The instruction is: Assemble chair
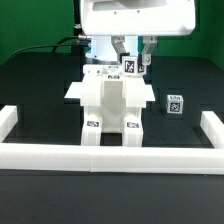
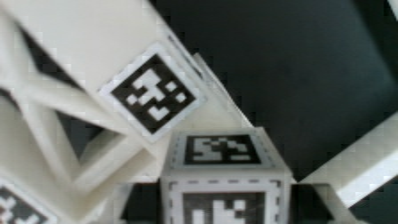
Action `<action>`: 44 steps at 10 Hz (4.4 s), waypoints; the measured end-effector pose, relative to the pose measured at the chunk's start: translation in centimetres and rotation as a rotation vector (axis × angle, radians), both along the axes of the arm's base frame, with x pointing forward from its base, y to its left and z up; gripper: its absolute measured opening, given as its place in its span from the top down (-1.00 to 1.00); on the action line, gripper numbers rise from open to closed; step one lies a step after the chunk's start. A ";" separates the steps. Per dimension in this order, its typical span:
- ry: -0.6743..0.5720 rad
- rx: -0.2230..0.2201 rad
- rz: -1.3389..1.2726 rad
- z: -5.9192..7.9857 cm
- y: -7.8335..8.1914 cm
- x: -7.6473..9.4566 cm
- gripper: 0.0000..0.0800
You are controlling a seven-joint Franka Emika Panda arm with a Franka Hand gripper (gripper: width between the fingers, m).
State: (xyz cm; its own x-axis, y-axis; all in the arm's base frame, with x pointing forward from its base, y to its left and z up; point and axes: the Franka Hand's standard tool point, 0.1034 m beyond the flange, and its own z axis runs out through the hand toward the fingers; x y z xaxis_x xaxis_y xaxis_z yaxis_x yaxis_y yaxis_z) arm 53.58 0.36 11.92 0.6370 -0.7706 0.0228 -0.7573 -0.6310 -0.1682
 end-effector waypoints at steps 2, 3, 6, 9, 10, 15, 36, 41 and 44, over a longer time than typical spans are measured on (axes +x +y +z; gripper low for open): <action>0.002 0.016 -0.050 0.0 0.0 0.0 0.29; 0.001 0.016 -0.049 0.0 0.0 0.0 0.05; 0.001 -0.017 0.276 0.4 0.6 0.5 -0.52; 0.008 -0.055 0.555 0.6 1.5 0.3 -0.62; 0.003 -0.066 0.630 0.6 1.4 0.2 -0.62; -0.013 -0.192 1.119 -0.2 0.3 0.9 -0.56; 0.025 -0.084 0.760 -0.5 3.3 0.7 -0.62; -0.022 -0.179 1.077 -0.3 2.6 1.6 0.01; -0.006 -0.152 0.842 -0.3 2.7 1.6 0.29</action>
Offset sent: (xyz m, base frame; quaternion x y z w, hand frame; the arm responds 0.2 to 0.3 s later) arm 0.0000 0.0000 0.0000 0.0000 0.0000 0.0000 1.0000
